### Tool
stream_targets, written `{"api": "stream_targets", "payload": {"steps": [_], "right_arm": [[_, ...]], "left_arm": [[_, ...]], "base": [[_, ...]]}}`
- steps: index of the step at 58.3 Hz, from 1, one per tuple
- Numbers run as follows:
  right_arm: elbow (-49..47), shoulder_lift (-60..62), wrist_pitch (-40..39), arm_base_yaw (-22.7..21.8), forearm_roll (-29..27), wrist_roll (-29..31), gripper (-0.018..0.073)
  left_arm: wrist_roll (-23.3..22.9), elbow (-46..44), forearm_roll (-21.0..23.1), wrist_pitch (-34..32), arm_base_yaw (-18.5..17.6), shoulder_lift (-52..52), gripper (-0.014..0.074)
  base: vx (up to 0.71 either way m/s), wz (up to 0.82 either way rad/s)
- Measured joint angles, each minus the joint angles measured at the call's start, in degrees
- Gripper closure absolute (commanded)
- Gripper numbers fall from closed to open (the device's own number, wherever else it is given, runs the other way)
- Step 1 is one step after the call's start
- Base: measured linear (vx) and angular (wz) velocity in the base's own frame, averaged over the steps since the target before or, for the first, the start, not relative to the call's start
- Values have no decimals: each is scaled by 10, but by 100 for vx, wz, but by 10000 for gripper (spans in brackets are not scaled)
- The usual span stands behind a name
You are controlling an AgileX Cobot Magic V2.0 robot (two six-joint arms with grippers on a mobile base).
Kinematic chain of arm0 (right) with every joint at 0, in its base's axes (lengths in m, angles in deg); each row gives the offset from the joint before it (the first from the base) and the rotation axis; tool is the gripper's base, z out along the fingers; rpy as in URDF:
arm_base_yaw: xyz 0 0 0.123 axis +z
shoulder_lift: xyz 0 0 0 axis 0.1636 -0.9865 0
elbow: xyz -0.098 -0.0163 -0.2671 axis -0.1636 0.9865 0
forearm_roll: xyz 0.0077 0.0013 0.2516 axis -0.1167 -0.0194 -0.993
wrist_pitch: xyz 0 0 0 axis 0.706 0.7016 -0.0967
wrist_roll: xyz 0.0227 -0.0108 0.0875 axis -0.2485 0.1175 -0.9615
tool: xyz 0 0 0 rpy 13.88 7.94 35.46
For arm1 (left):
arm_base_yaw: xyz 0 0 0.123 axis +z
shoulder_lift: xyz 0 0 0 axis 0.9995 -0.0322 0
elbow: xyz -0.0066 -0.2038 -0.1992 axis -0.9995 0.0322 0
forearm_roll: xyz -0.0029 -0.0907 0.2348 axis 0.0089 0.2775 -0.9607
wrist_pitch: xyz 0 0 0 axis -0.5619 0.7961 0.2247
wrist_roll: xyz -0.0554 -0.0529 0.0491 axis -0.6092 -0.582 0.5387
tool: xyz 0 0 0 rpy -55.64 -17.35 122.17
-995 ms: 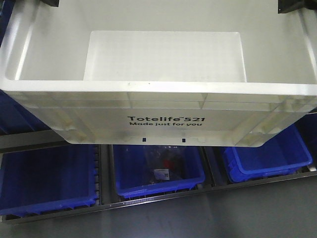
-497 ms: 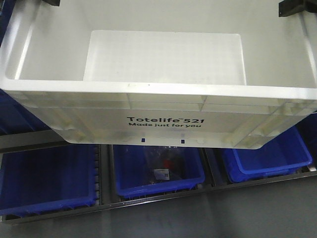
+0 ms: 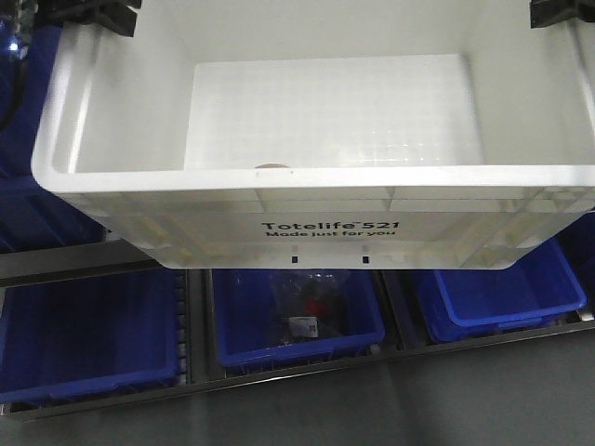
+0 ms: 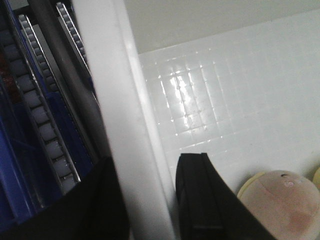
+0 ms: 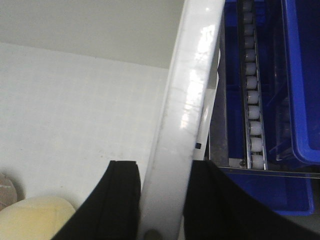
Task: Place moving items into box and shelve
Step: 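Raise the tote with both grippers up to the shelf level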
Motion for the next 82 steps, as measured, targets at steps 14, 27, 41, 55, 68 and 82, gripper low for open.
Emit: {"api": "stream_targets", "payload": {"steps": [14,27,41,55,68,82], "right_arm": [[76,2,-55,-1,6,9,564],[94,2,-96,-1,0,21,564],[95,0,-160,-2,28,28,561],[95,-36,-172,-3,39,31,560],[97,-70,-190,-6,46,31,560],[98,-78,-247,-7,64,32,560]], "left_arm": [[11,38,-12,-52,-7,-4,597],[16,38,-28,-90,-7,-15,597],[17,38,-25,-137,-7,-46,597],[18,38,-31,-164,-7,-65,597],[17,43,-33,-186,-6,-74,597],[15,43,-33,-226,-6,-77,597]], "base": [[0,0],[0,0],[0,0],[0,0],[0,0],[0,0]]}}
